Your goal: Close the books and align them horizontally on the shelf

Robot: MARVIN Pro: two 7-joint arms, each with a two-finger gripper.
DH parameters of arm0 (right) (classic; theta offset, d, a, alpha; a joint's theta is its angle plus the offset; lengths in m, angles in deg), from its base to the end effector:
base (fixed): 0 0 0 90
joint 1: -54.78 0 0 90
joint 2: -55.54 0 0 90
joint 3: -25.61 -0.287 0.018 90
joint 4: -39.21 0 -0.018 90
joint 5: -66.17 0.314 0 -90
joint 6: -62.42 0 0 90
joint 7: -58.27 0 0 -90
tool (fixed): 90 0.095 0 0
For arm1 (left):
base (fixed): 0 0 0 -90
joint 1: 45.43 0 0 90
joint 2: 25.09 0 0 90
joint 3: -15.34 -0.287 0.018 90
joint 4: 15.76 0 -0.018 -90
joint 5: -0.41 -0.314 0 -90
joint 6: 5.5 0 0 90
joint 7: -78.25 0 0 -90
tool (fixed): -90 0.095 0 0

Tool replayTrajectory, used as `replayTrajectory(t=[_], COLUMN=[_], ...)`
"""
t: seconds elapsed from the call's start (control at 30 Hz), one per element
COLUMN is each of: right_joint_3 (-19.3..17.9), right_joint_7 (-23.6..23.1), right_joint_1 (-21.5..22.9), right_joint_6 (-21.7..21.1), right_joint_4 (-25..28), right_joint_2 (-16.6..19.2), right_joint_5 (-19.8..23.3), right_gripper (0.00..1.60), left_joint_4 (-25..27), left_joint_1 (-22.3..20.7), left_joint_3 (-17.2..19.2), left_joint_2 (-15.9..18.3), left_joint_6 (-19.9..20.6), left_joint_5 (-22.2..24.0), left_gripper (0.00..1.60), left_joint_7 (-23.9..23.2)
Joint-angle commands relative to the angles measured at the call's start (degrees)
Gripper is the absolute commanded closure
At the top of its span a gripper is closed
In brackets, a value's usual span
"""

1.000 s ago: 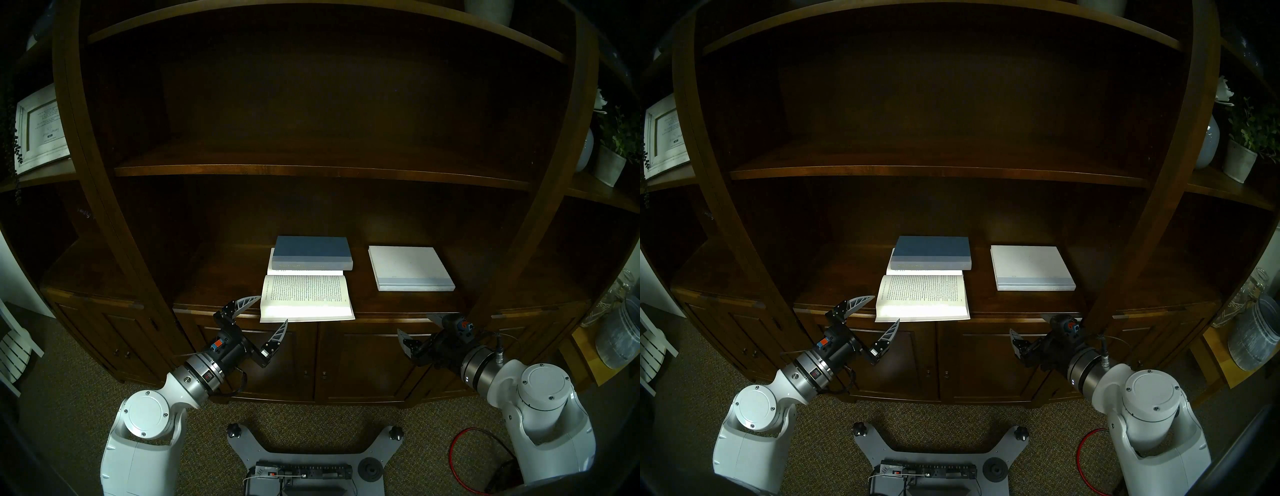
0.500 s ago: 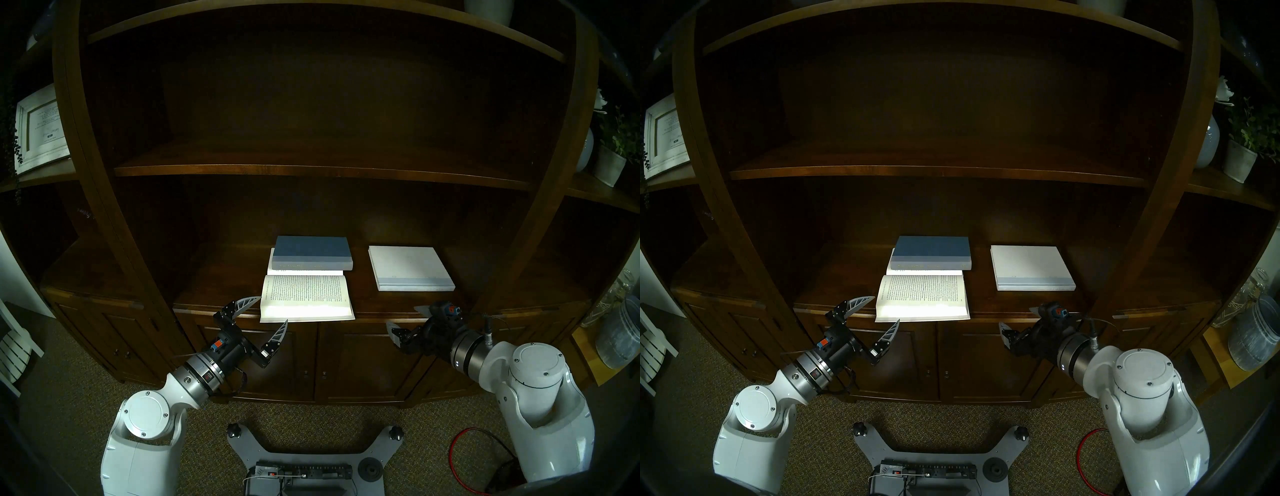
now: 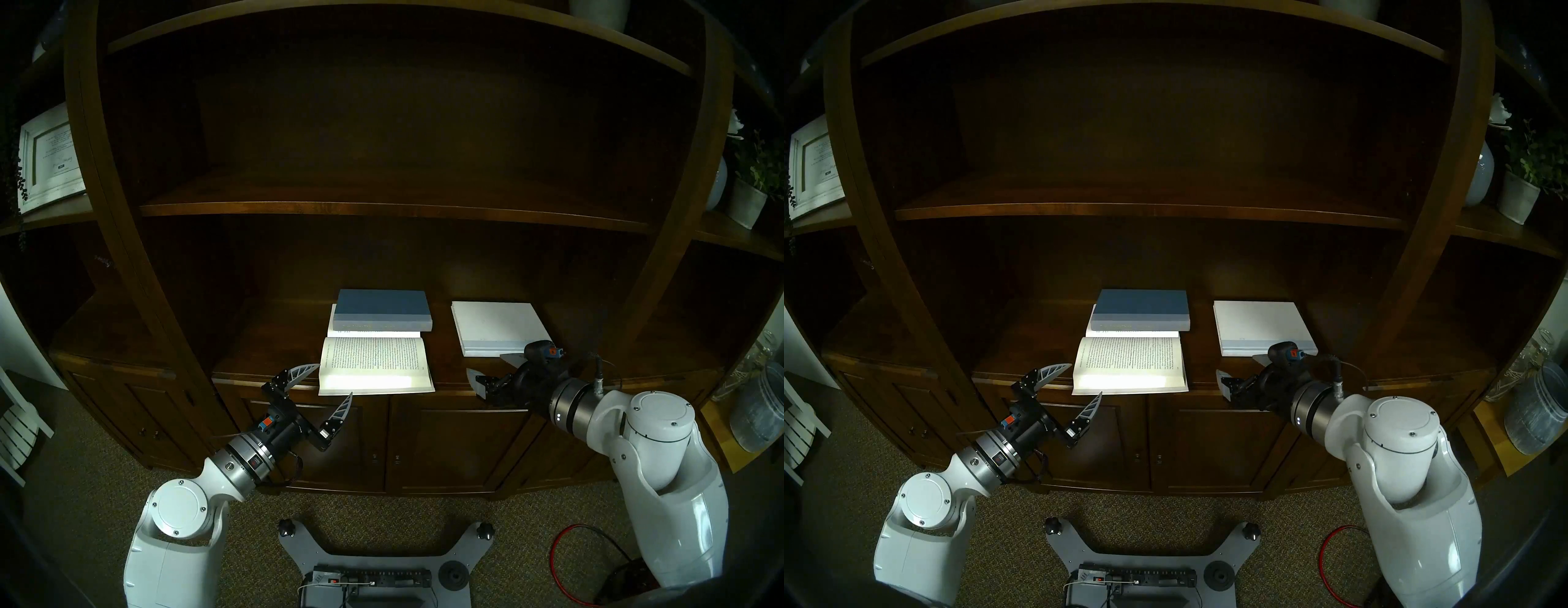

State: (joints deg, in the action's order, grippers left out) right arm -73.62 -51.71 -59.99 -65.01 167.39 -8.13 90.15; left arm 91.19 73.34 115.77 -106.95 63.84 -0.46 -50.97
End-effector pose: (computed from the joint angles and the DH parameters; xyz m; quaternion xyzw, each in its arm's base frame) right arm 0.2915 -0.0459 -0.2224 -0.8210 -0.1761 -0.5213 0.1527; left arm 0.2594 0.0335 -0.3313 0.6399 -0.3082 0.6946 0.1145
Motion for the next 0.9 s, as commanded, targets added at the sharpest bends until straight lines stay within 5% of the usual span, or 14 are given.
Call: replayTrajectory(t=[0.0,0.53,0.87], right_joint_3=[-0.51,8.25,10.54], right_joint_7=[-0.62,1.7,4.99], right_joint_1=[6.08,15.21,19.51], right_joint_6=[0.25,-0.71,-1.26], right_joint_4=[-0.59,-5.31,-9.97], right_joint_2=[0.67,-2.41,-6.0], right_joint_5=[4.47,7.68,8.25], right_gripper=[0.0,0.0,0.0], left_joint_4=[1.33,1.11,0.91], left_joint_1=[-0.77,-0.81,-0.84], left_joint_3=[-0.12,-0.07,-0.04], left_joint_2=[0.03,-0.06,-0.12], left_joint_6=[-0.41,-0.39,-0.37], left_joint_5=[0.17,0.12,0.09], left_gripper=[0.0,0.0,0.0], left_joint_7=[-0.04,-0.07,-0.09])
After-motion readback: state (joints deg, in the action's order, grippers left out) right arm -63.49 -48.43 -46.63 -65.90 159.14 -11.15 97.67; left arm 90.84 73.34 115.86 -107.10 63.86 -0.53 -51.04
